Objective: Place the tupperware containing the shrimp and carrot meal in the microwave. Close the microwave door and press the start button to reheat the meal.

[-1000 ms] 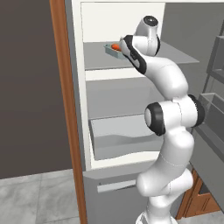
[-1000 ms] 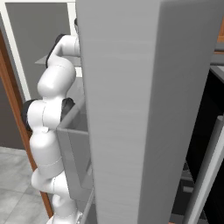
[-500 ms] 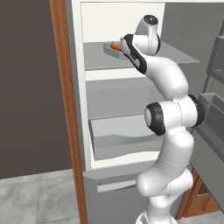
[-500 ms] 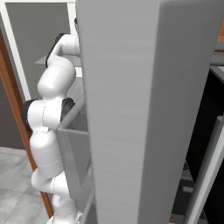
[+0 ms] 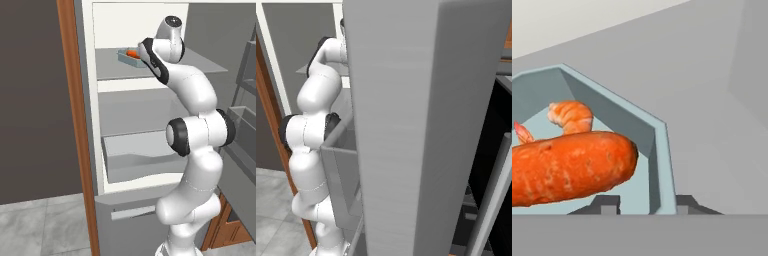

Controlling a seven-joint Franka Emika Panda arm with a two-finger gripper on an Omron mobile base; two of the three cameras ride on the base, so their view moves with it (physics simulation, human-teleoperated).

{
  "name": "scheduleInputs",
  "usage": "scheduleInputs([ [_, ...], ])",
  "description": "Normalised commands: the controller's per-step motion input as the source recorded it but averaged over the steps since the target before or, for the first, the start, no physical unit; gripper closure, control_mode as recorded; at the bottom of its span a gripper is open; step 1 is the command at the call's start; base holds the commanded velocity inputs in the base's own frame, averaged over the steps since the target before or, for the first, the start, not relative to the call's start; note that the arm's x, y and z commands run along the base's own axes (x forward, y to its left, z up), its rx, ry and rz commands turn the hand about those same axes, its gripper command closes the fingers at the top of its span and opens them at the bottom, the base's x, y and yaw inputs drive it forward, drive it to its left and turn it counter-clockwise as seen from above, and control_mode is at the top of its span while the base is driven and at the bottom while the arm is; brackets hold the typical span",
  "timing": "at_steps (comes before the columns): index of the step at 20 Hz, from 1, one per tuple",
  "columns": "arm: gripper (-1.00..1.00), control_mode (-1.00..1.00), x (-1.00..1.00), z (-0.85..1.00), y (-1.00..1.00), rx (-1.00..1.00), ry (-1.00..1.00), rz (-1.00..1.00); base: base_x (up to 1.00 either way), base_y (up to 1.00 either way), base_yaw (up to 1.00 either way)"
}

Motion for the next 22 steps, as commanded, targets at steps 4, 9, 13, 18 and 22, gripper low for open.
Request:
scheduleInputs([
  [4,1.0,-1.0,-0.56,0.0,0.0,0.0,0.0,0.0,0.0,0.0,0.0],
  [9,1.0,-1.0,-0.75,0.0,0.0,0.0,-0.04,0.0,0.0,0.0,0.0],
  [13,1.0,-1.0,-0.9,0.0,0.0,0.0,-0.1,0.0,0.0,0.0,0.0],
  [18,1.0,-1.0,-1.0,0.0,0.0,0.01,-0.26,0.0,0.0,0.0,0.0],
  [22,1.0,-1.0,-1.0,0.01,0.0,0.05,-0.16,0.0,0.0,0.0,0.0],
])
